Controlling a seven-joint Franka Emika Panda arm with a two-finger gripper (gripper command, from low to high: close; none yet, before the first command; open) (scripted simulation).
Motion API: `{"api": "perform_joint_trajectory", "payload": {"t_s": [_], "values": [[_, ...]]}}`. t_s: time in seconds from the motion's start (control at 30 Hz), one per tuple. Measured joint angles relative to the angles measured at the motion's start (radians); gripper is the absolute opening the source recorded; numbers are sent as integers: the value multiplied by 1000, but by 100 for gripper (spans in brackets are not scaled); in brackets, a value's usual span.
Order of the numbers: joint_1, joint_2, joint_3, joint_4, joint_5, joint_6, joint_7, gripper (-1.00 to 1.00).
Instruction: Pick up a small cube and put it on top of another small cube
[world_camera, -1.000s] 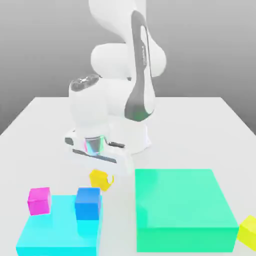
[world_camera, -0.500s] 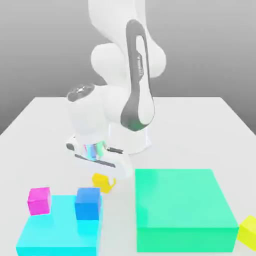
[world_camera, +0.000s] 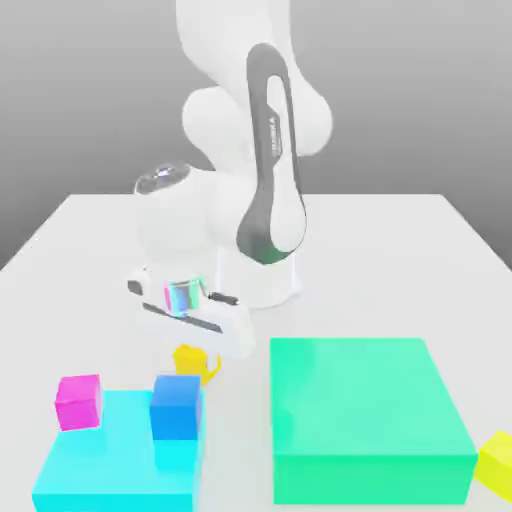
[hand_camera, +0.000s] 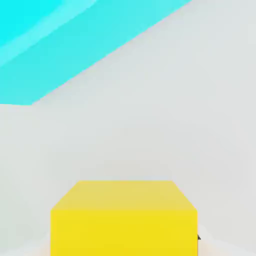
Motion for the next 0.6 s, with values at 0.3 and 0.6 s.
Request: {"api": "perform_joint_trajectory", "payload": {"t_s": [0.3, 0.6], "values": [[-13, -46, 89, 11, 257, 79, -191, -100], [52, -101, 140, 108, 869, 127, -713, -100]]}}
